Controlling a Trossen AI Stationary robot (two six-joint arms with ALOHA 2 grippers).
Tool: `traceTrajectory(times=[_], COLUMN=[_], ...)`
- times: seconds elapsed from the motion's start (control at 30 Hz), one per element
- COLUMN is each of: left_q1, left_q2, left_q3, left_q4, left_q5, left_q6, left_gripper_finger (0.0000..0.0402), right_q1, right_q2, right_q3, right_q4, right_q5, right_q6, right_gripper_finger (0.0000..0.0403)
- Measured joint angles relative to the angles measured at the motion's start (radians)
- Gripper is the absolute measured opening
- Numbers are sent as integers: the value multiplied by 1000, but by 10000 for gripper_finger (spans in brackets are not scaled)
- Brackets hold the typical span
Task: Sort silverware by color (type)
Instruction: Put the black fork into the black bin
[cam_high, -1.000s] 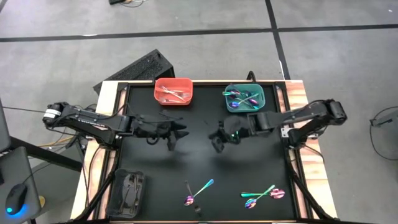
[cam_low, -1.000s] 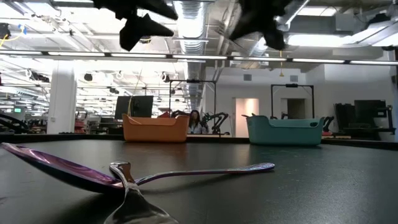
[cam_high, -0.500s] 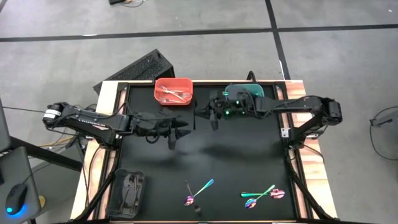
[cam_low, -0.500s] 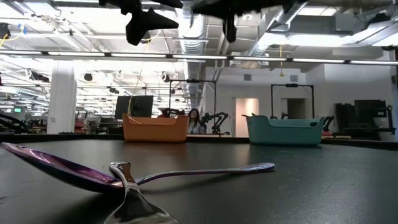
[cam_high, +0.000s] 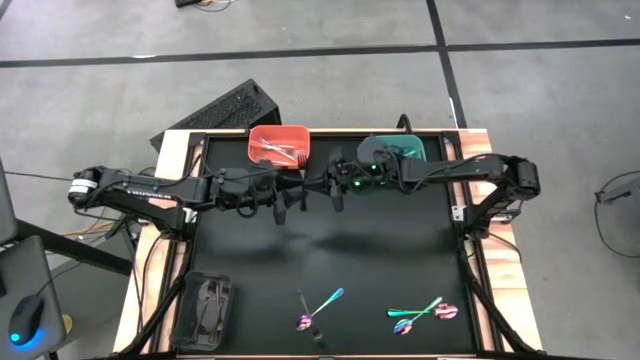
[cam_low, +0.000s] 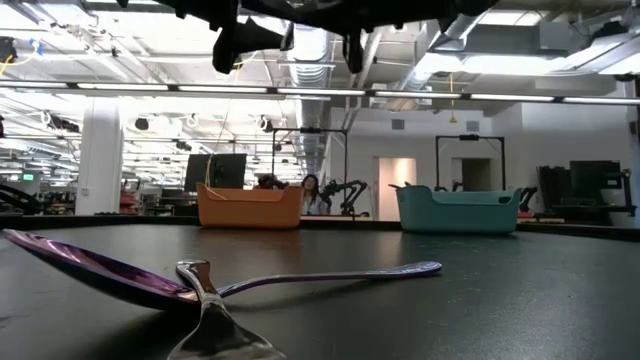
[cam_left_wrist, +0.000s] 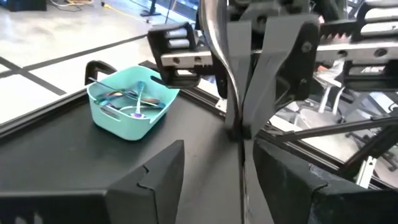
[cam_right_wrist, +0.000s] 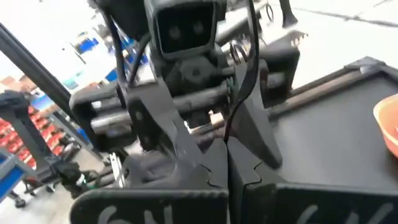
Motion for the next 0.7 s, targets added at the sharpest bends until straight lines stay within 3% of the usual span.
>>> traceTrajectory(times=[0.17, 0.37, 0.47, 0.6, 0.7], left_q1=[2, 2, 1, -23, -75], left_q2=[0, 0, 0, -32, -94], left_q3=[0, 0, 0, 11, 52], left_q4=[-1, 8, 3, -95, -386], left_q5=[0, 7, 23, 69, 42], left_q6=[10, 80, 53, -108, -326], left_gripper_finger=[137, 26, 9, 2, 1], right_q1=[2, -3, -4, -20, -46], right_q2=[11, 12, 12, 13, 0], right_q3=[1, 1, 1, 0, 1], right_q4=[46, 64, 59, 46, 57], right_q5=[3, 5, 5, -4, -1], right_q6=[-1, -1, 22, 109, 165], right_gripper_finger=[4, 4, 8, 32, 54])
